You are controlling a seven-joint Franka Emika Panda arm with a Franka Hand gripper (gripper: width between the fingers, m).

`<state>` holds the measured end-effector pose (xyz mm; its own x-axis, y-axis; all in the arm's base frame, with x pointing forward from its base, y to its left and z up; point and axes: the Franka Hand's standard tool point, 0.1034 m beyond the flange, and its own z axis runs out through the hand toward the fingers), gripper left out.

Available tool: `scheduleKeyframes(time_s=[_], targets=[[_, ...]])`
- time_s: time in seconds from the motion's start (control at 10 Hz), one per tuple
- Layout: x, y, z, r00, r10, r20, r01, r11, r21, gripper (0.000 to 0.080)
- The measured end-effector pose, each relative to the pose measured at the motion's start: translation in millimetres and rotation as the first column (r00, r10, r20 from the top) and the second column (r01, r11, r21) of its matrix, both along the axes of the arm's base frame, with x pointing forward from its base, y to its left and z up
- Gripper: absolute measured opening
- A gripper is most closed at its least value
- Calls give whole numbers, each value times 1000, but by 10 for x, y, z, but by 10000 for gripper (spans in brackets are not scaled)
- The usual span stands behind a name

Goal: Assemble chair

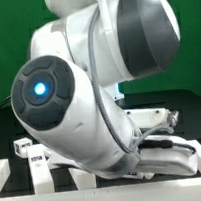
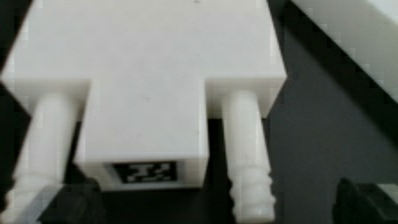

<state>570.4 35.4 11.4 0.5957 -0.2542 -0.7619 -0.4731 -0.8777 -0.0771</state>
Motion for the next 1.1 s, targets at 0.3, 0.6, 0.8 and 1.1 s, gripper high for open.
scheduleKeyframes(time_s=[0.3, 0.6, 0.8, 1.1], targets=[[-3, 130, -38, 1000, 2, -1, -2, 1000, -16, 649], [-4, 146, -42, 1000, 2, 2, -2, 1000, -20, 449], [-4, 146, -41, 1000, 2, 2, -2, 1000, -20, 315], [-4, 140, -36, 1000, 3, 2, -3, 1000, -18, 107]])
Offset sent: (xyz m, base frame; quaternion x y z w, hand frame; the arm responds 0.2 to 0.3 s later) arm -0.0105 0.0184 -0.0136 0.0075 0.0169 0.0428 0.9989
